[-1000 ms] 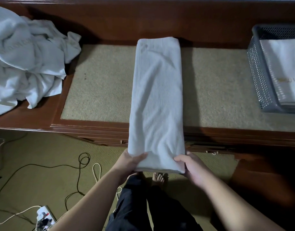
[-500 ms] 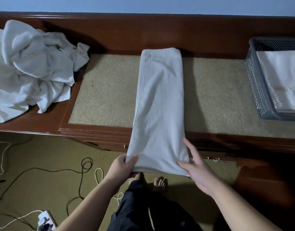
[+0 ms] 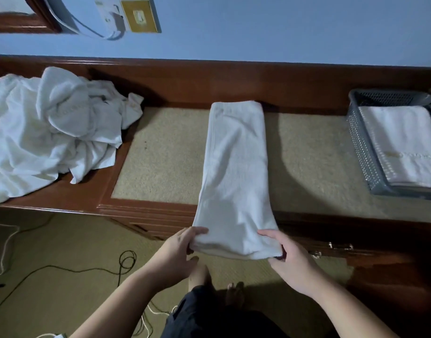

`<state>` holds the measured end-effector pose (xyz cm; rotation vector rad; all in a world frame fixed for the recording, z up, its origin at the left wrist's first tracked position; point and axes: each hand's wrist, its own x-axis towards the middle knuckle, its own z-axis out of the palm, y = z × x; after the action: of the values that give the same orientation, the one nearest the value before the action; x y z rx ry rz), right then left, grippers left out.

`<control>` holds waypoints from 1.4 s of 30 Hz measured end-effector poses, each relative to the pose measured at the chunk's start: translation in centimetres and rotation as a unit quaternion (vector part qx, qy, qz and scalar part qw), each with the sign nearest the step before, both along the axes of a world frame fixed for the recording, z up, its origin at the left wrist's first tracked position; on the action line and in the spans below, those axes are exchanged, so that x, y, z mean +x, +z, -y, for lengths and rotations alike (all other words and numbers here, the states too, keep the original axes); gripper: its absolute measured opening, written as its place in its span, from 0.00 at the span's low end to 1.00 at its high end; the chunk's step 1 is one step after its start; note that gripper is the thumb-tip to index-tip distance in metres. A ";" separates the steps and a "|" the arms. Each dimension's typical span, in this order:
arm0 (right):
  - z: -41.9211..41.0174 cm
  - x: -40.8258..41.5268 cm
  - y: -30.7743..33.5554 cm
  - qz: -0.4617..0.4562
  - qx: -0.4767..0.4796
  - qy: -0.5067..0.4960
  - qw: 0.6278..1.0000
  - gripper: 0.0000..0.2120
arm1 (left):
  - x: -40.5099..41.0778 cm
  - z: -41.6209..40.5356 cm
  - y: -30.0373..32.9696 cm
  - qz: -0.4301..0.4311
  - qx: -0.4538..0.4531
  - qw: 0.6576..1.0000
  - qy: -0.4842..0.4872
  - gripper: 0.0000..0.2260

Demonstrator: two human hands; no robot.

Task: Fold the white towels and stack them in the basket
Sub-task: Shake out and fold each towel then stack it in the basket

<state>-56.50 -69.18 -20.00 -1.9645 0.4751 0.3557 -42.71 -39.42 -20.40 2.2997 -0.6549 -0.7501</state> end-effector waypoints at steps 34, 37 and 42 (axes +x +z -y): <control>18.8 42.4 2.0 0.087 -0.001 -0.209 0.974 0.06 | 40.6 20.5 2.2 -0.051 -0.166 0.950 0.259 0.20; 20.8 48.3 0.4 0.050 0.017 -0.247 0.968 0.08 | 46.5 23.9 -1.2 -0.112 -0.174 0.928 0.309 0.20; 21.7 52.9 -5.9 -0.034 0.000 -0.288 0.957 0.03 | 49.8 26.7 -9.0 -0.222 -0.130 0.897 0.359 0.13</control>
<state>-3.60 -90.89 -25.85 -1.7214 1.0567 0.0477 7.11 -66.10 -29.35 1.8158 0.2906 -0.7205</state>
